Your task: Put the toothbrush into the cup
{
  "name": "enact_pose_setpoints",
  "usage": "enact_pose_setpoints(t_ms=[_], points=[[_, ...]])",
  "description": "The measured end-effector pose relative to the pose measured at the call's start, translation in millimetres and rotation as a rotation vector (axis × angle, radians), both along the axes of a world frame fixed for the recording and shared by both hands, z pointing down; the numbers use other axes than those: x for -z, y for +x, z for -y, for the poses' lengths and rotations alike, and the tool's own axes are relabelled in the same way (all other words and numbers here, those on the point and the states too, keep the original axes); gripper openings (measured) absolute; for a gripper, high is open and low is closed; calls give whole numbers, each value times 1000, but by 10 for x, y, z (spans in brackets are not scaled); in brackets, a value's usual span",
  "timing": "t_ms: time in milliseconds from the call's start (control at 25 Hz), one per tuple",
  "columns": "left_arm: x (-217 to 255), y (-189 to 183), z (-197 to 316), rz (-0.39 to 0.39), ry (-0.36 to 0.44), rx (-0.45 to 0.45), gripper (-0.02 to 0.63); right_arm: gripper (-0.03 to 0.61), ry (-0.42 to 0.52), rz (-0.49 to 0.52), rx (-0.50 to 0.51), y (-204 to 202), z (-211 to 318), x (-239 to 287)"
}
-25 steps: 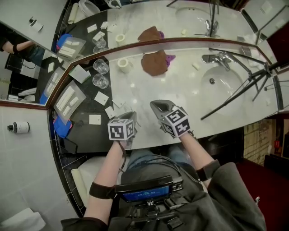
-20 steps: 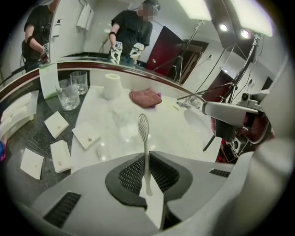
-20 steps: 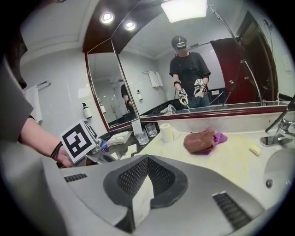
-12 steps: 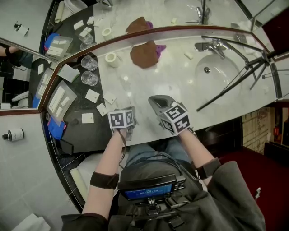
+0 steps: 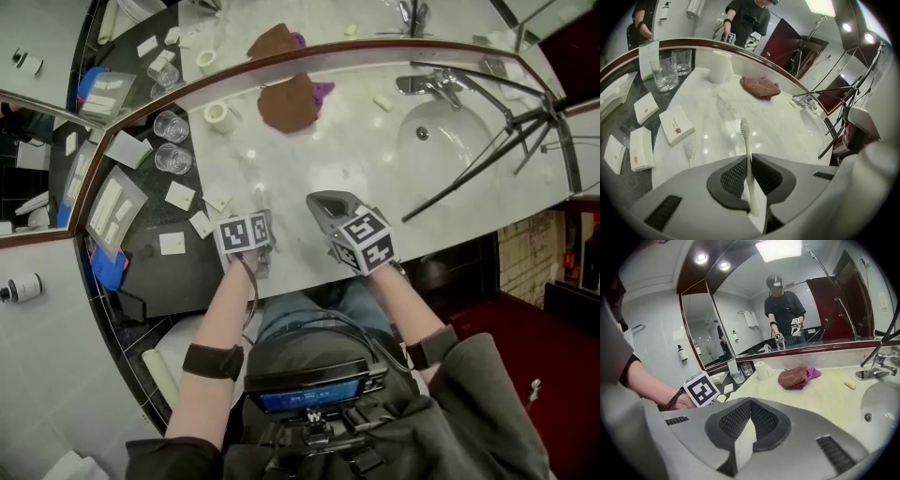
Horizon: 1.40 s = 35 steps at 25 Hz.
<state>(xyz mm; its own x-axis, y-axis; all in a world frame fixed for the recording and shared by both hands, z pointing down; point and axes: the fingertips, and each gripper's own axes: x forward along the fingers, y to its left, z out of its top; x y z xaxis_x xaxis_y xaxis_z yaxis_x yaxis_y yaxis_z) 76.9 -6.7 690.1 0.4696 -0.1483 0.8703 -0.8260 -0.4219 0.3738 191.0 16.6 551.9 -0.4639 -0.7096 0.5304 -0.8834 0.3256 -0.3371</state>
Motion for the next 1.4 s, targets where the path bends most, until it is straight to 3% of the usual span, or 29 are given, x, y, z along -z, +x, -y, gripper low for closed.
enact_pose_setpoints(t_ms=[320,520,800,1120,1400], points=[[-96,-66,-5,22,-8,49,41,6,-11,-9,-8,43,-77,-62],[-75,-77,-5,21,6,58,140,6,-6,-11,-2,24,-95,-49],[50,-133,0,15,42,62,140,6,-2,-10,7,-17,-121,-25],[646,-279,95,-30,180,58,138,6,16,-22,29,-70,-81,65],[1186,-464,81,-87,347,48,28,6,44,-28,45,-108,0,208]])
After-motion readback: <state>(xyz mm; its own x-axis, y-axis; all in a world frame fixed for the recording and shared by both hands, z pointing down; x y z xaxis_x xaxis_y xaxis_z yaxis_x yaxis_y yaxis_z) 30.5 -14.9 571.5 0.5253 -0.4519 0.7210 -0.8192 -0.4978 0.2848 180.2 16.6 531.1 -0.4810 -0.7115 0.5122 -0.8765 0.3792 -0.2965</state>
